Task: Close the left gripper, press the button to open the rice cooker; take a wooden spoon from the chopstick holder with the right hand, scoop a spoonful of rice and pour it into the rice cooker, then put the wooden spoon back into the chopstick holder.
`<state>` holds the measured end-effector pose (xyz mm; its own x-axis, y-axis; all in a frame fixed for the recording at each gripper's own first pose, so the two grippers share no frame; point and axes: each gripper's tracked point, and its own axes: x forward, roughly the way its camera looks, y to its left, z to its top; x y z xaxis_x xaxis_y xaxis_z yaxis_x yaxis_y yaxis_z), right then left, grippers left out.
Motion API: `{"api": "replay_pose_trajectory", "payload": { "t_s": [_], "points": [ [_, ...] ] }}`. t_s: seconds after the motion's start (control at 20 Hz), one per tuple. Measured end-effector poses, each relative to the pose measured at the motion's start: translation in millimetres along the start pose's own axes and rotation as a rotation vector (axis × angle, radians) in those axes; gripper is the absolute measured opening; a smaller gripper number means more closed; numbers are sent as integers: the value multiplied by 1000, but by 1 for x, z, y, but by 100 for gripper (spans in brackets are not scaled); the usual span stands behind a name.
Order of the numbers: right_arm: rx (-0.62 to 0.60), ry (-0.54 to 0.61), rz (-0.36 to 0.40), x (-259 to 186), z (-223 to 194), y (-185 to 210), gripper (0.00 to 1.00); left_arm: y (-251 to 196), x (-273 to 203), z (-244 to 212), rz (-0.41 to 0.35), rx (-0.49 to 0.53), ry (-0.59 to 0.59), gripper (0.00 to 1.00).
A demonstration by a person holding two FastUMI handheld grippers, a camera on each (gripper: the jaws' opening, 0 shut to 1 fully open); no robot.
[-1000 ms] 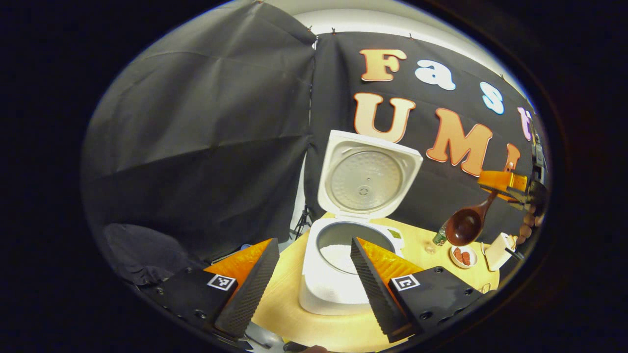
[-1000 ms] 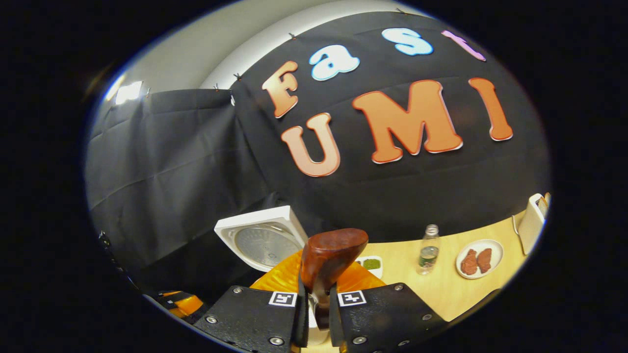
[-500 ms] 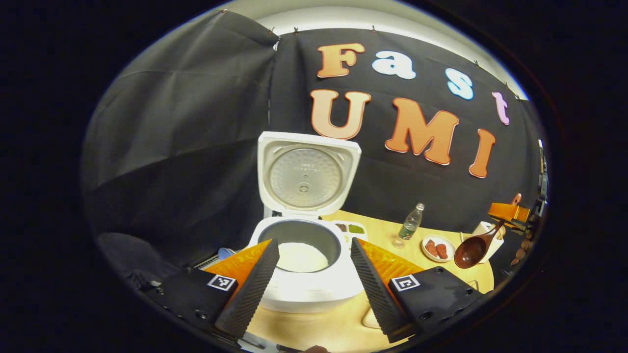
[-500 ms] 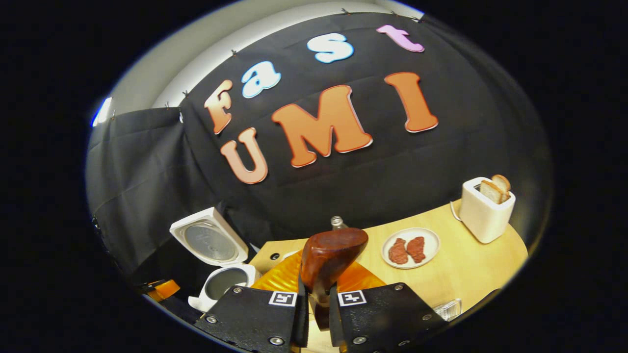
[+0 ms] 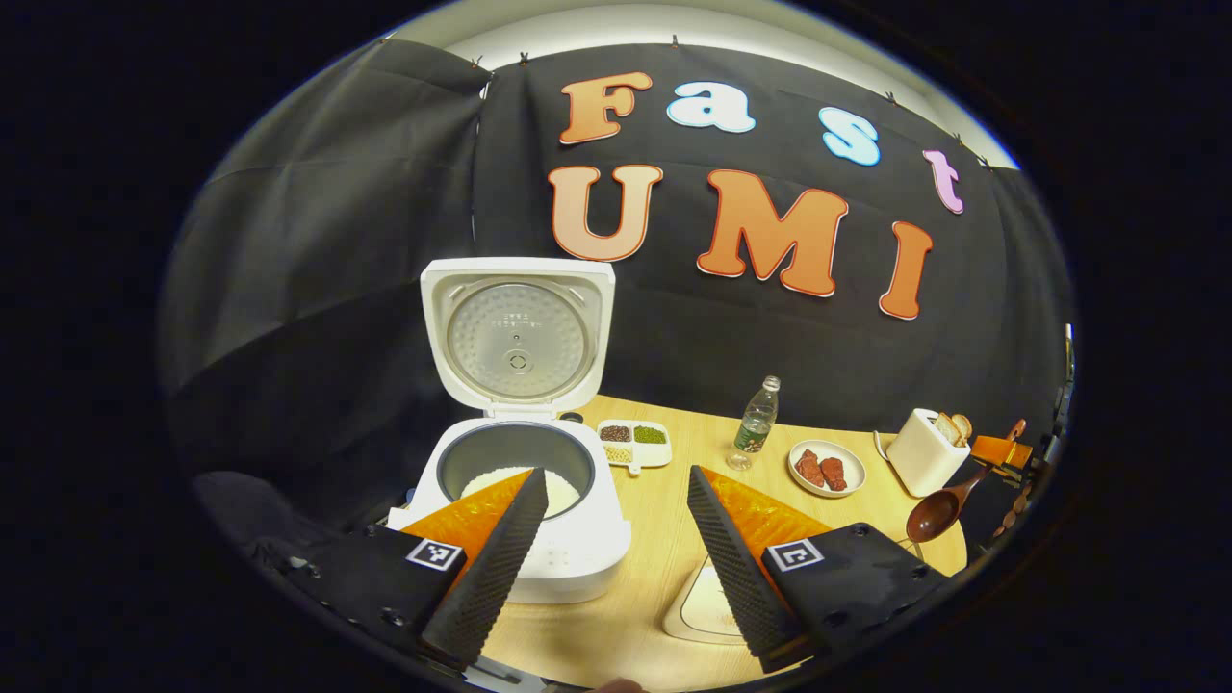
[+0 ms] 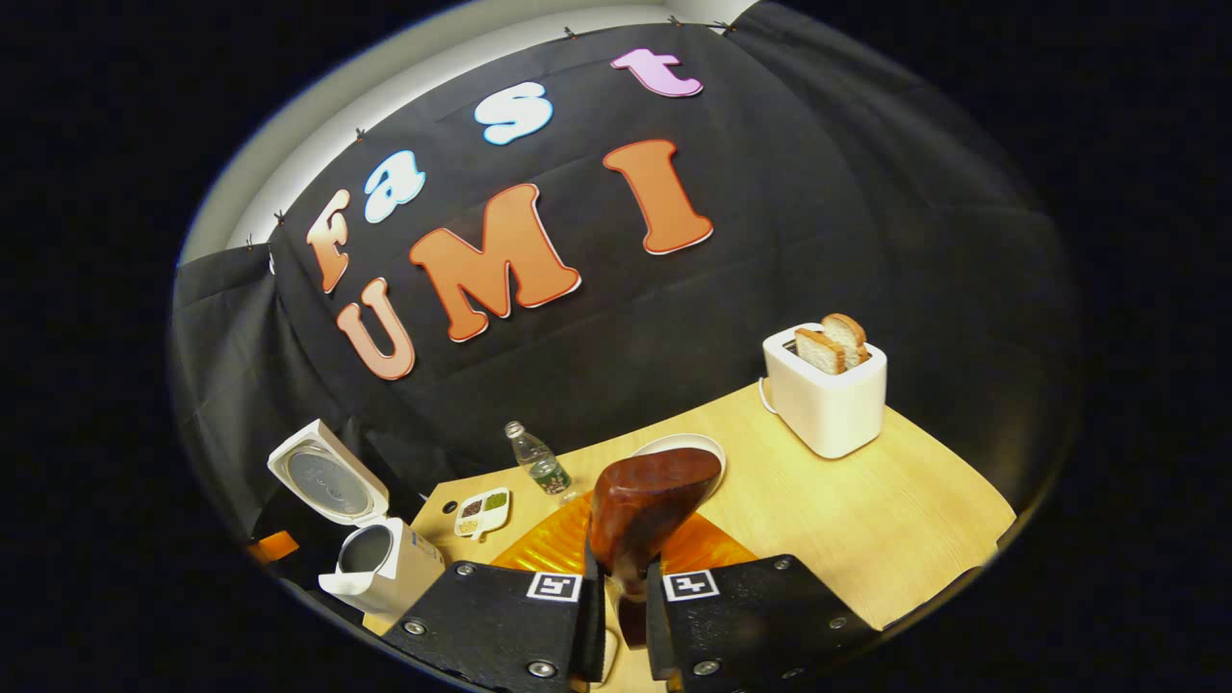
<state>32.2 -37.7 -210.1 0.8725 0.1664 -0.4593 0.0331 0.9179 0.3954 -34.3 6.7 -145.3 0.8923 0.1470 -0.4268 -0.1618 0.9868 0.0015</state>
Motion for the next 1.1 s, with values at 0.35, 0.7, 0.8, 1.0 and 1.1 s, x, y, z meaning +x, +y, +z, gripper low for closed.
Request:
{"api": "replay_pose_trajectory", "payload": {
  "t_s": [0.35, 0.7, 0.8, 1.0, 1.1],
  "points": [
    [-3, 89, 9, 12, -46, -45, 18, -40, -11, -4, 2, -5, 7, 99],
    [48, 135, 29, 13, -88, -66, 22, -58, -22, -15, 27, 69, 29, 100],
    [53, 173, 19, 14, -101, -71, 25, -58, -21, -9, 37, 103, 18, 99],
    [65, 138, -9, 11, -85, -78, 30, -51, -17, 14, 41, 143, -21, 100],
    [70, 113, -35, 6, -70, -84, 38, -46, -12, 30, 36, 123, -43, 100]
  ]
}}
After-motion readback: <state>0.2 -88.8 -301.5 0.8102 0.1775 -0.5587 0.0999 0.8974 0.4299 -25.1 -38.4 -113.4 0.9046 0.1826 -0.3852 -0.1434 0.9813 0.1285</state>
